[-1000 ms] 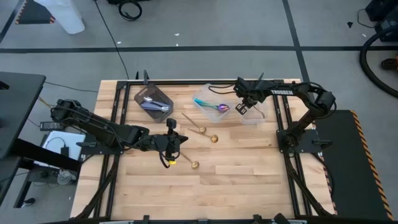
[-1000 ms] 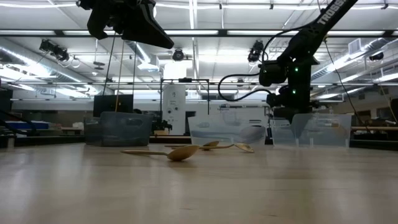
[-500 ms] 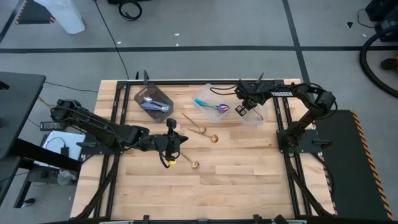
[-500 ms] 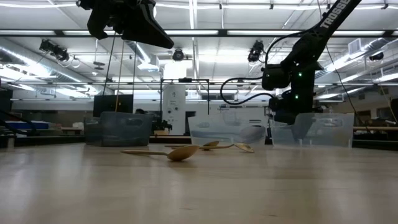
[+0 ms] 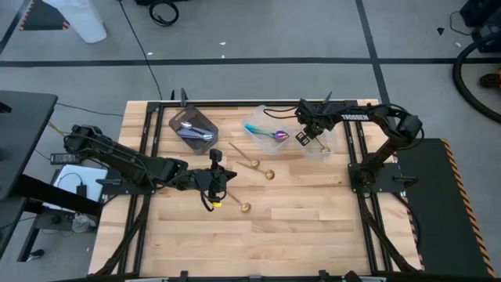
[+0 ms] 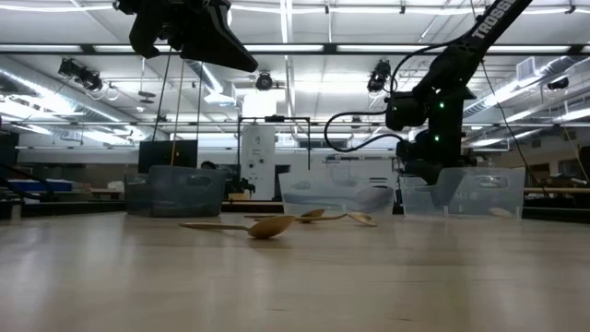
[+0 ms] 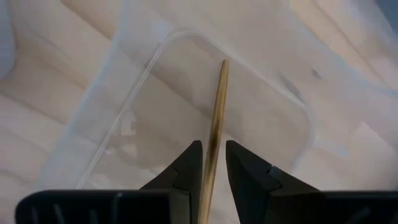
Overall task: Sort silverware by color (type)
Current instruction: Put the gold spoon into the right transparent bin
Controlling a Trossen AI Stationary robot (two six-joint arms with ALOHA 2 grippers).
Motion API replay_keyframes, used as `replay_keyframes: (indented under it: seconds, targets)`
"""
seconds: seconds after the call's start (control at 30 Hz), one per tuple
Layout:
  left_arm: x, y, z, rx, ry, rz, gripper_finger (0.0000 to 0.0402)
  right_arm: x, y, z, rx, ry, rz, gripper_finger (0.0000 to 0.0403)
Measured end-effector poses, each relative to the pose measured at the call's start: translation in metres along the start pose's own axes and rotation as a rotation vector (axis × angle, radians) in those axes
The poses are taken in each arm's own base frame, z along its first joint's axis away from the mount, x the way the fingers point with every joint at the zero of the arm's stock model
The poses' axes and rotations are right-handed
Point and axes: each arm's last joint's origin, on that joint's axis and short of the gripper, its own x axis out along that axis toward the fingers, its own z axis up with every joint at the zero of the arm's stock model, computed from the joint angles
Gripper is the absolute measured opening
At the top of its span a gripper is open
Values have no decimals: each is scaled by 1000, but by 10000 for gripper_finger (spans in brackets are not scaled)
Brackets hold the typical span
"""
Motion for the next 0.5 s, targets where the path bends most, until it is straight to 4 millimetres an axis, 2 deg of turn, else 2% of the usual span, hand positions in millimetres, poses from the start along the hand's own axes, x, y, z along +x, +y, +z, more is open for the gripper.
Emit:
replay_keyframes:
  seconds: [0.3, 0.5]
  targets:
    - [0, 0, 0, 0, 0, 0, 23, -25, 0, 16, 9, 32, -2, 82]
    - [0, 0, 0, 0, 0, 0, 23, -45, 12, 25, -20, 13, 22, 82]
